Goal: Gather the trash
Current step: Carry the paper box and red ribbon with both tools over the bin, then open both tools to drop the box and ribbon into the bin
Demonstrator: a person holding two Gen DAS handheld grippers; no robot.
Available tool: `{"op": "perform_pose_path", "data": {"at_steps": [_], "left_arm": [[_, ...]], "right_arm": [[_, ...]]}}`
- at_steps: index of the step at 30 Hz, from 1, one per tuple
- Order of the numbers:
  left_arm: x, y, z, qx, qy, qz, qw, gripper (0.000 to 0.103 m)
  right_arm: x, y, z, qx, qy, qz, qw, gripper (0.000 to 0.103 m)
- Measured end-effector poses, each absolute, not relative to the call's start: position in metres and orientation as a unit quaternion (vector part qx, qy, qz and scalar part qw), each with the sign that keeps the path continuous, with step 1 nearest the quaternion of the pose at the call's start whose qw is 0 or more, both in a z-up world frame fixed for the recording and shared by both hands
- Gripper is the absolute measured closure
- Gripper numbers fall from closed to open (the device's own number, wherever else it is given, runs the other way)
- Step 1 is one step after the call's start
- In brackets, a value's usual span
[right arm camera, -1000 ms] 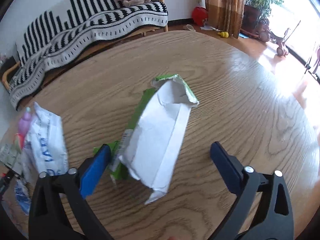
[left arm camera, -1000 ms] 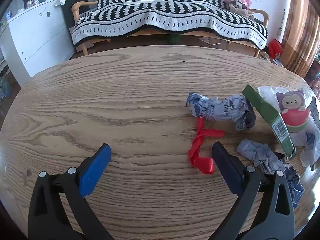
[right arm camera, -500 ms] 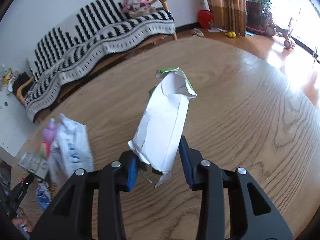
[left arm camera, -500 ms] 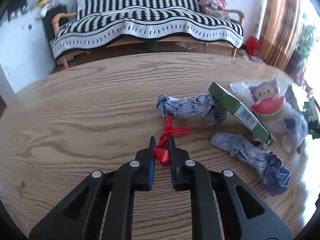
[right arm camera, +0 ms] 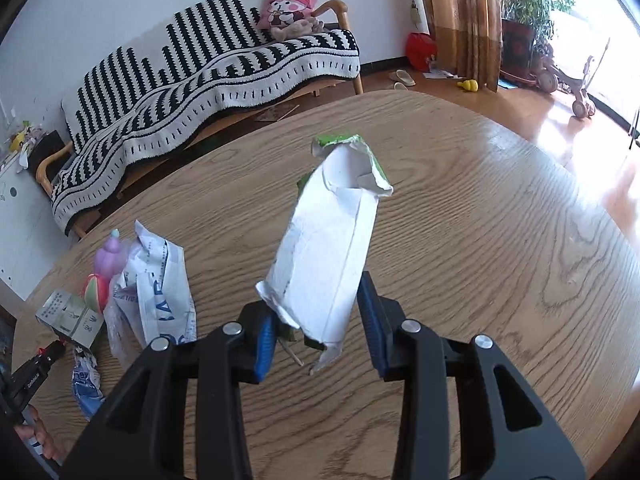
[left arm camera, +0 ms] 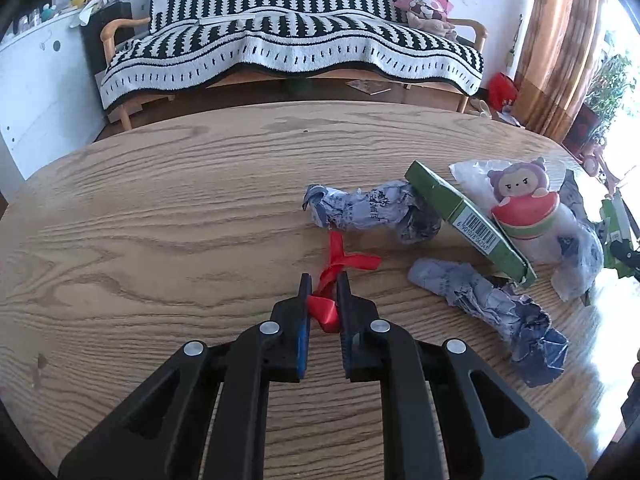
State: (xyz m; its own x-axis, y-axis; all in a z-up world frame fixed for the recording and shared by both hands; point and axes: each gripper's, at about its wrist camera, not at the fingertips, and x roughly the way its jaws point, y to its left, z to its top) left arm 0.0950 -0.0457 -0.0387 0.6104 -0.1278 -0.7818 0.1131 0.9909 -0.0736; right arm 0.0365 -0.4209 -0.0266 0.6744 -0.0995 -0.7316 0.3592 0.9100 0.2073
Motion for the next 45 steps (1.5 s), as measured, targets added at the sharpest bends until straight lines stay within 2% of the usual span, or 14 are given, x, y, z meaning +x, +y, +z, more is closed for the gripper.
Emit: {"op": "perform_pose_path", "data": {"at_steps": [8,14,19,22,26,29,31,34,37,45], "left_arm": [[0.084,-0.054,-0.023,-0.002,0.422,-0.072,0.904,0.092],[0.035,-0.074,0.029,-0.011,0.366,-0.098,0.925,0.092],[-0.047,-0.164,0.080,0.013,0.341,-0.221,0.913,0.091],[-0.100,-0.237,0.087,0.041,0.352,-0.309,0.883,0.091],[-0.159,-0.321,0.047,0.045,0.428,-0.401,0.808,0.091],[-0.203,-0.377,-0.015,0.071,0.504,-0.427,0.748,0.091],[-0.227,-0.402,-0.059,0.097,0.554,-0.434,0.703,0.091],[-0.251,-0.418,-0.096,0.160,0.569,-0.439,0.677,0.091],[-0.258,-0.424,-0.102,0.183,0.565,-0.444,0.671,0.091],[-0.251,-0.420,-0.105,0.197,0.553,-0.439,0.680,0.091]], "right_arm": [[0.038,-0.409,-0.016,0.181,0.374,-0.118,0.902,0.066],[-0.023,-0.395,0.051,0.198,0.276,-0.091,0.936,0.066],[-0.124,-0.414,0.091,0.163,0.239,-0.085,0.953,0.065],[-0.195,-0.449,0.097,0.133,0.254,-0.112,0.952,0.065],[-0.274,-0.500,0.056,0.151,0.331,-0.137,0.921,0.065],[-0.323,-0.539,-0.015,0.229,0.411,-0.146,0.870,0.065],[-0.354,-0.561,-0.071,0.320,0.445,-0.147,0.824,0.065],[-0.385,-0.572,-0.125,0.373,0.471,-0.157,0.784,0.065],[-0.394,-0.574,-0.145,0.383,0.481,-0.156,0.773,0.065],[-0.388,-0.579,-0.147,0.375,0.477,-0.153,0.780,0.065]]}}
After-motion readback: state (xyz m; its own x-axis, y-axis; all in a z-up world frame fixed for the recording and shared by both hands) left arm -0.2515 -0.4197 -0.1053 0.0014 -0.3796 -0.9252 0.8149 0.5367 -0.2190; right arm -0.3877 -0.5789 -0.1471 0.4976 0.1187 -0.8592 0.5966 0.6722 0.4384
